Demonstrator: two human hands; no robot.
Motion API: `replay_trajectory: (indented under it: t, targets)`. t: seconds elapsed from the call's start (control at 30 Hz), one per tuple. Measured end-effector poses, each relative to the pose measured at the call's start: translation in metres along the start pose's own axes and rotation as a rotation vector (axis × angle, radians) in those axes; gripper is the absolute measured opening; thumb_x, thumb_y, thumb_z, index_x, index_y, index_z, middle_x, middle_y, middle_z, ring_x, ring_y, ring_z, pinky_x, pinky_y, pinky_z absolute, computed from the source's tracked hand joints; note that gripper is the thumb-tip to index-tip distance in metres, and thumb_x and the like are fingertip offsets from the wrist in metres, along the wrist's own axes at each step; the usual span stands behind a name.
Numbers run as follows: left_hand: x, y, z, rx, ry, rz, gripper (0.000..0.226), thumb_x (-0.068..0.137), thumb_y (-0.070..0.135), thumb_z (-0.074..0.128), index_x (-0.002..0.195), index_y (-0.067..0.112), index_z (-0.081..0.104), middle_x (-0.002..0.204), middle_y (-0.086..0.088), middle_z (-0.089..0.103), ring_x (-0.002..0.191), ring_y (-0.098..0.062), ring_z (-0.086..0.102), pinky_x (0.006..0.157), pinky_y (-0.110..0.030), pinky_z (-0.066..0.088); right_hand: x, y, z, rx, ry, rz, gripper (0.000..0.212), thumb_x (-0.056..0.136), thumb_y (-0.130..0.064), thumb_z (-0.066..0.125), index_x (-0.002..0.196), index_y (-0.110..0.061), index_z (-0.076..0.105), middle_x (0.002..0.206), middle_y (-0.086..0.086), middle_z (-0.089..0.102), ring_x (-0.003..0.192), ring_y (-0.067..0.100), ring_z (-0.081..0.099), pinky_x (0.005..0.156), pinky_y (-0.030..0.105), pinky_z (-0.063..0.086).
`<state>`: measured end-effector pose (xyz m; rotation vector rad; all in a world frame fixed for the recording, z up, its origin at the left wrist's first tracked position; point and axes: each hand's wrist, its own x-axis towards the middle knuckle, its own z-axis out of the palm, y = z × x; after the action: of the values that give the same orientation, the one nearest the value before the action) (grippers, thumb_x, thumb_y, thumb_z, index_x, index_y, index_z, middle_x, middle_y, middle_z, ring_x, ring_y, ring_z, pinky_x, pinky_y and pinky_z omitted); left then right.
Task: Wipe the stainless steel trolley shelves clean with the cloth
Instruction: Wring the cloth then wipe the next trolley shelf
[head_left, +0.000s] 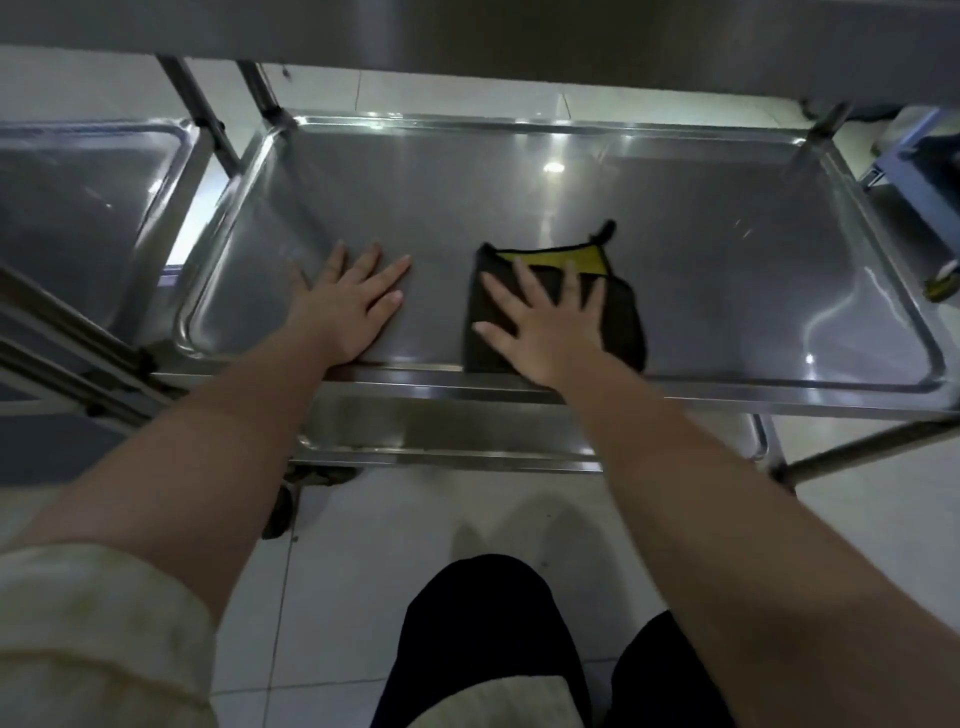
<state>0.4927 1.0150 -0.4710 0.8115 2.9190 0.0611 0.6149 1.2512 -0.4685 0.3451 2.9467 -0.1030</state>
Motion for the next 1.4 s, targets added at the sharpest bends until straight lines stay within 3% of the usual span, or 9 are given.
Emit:
replay_trajectory:
  t: [0.13, 0.27, 0.43, 0.57, 0.77, 0.93, 1.07, 1.17, 1.4]
  targets:
    - [0.0, -0.001, 0.002, -0.014, -0.008, -0.008, 0.05, 0.1, 0.059, 0.014, 0.148, 0.058, 0.002, 0.164, 0.014, 0.002, 0.151, -0.025, -0.002, 0.113, -0.069, 0.001, 0.011, -0.054, 0.001, 0.024, -0.004, -0.092, 0.067, 0.085, -0.081, 0.007, 0.146, -0.059, -0.008, 0.162, -0.017, -0.012, 0.146, 0.042, -0.016, 0.11, 0.067, -0.015]
    - [-0.004, 0.001, 0.002, -0.051, 0.004, -0.02, 0.05, 0.1, 0.06, 0.017, 0.148, 0.058, 0.006, 0.164, 0.016, 0.004, 0.151, -0.023, -0.001, 0.113, -0.068, -0.001, -0.01, 0.045, -0.002, -0.005, 0.066, -0.037, 0.066, 0.082, -0.083, 0.007, 0.144, -0.063, -0.004, 0.163, -0.018, -0.001, 0.149, 0.038, -0.002, 0.114, 0.066, -0.004]
    - [-0.009, 0.009, 0.001, -0.043, 0.033, -0.035, 0.051, 0.101, 0.059, 0.018, 0.15, 0.055, 0.009, 0.164, 0.014, 0.007, 0.151, -0.024, 0.001, 0.113, -0.068, -0.003, -0.043, 0.141, -0.007, 0.029, -0.025, 0.213, 0.069, 0.067, -0.091, -0.008, 0.132, -0.07, -0.023, 0.162, -0.018, -0.013, 0.148, 0.039, -0.008, 0.108, 0.074, -0.006]
    - [-0.016, 0.009, 0.002, -0.056, 0.02, -0.038, 0.05, 0.101, 0.057, 0.018, 0.15, 0.055, 0.008, 0.164, 0.014, 0.005, 0.151, -0.024, -0.001, 0.113, -0.067, -0.003, -0.018, 0.046, -0.002, 0.011, 0.042, 0.125, 0.066, 0.084, -0.083, 0.008, 0.144, -0.062, -0.008, 0.163, -0.015, -0.007, 0.147, 0.044, -0.007, 0.106, 0.075, -0.006]
    - [-0.02, -0.002, 0.003, -0.037, 0.028, -0.059, 0.05, 0.106, 0.043, 0.02, 0.155, 0.042, 0.01, 0.165, 0.011, 0.003, 0.151, -0.023, -0.001, 0.115, -0.065, 0.002, -0.001, -0.098, 0.005, 0.021, -0.026, -0.107, 0.068, 0.084, -0.083, 0.007, 0.146, -0.059, -0.008, 0.161, -0.018, -0.015, 0.145, 0.041, -0.02, 0.1, 0.073, -0.021]
    - [-0.021, -0.001, 0.004, -0.079, 0.033, -0.064, 0.049, 0.104, 0.047, 0.02, 0.152, 0.05, 0.009, 0.164, 0.012, 0.006, 0.151, -0.026, 0.001, 0.116, -0.064, 0.0, -0.015, 0.037, -0.004, 0.029, 0.044, 0.059, 0.066, 0.085, -0.082, 0.015, 0.146, -0.062, 0.0, 0.163, -0.018, -0.002, 0.149, 0.035, -0.006, 0.111, 0.07, -0.008]
    - [-0.024, 0.005, 0.005, -0.04, 0.051, -0.067, 0.05, 0.103, 0.05, 0.018, 0.152, 0.05, 0.009, 0.164, 0.011, 0.007, 0.151, -0.027, 0.002, 0.115, -0.065, 0.001, -0.035, 0.115, -0.008, 0.055, -0.031, 0.289, 0.075, 0.074, -0.087, -0.002, 0.144, -0.061, -0.011, 0.163, -0.013, -0.009, 0.148, 0.038, -0.01, 0.111, 0.07, -0.004]
    - [-0.024, 0.006, 0.005, -0.034, 0.049, -0.072, 0.05, 0.103, 0.052, 0.018, 0.152, 0.05, 0.008, 0.164, 0.012, 0.007, 0.151, -0.027, 0.002, 0.115, -0.065, 0.001, -0.022, 0.075, -0.004, 0.067, 0.006, 0.292, 0.072, 0.08, -0.085, 0.002, 0.146, -0.059, -0.009, 0.163, -0.012, -0.009, 0.147, 0.043, -0.01, 0.109, 0.073, -0.005]
    - [-0.027, 0.003, -0.002, -0.051, 0.062, -0.063, 0.056, 0.103, 0.048, 0.026, 0.154, 0.045, 0.004, 0.165, 0.006, 0.002, 0.151, -0.028, -0.006, 0.116, -0.064, 0.002, -0.003, -0.084, -0.001, 0.035, -0.05, -0.055, 0.07, 0.087, -0.079, 0.01, 0.149, -0.053, -0.007, 0.162, -0.013, -0.013, 0.145, 0.042, -0.019, 0.104, 0.071, -0.016]
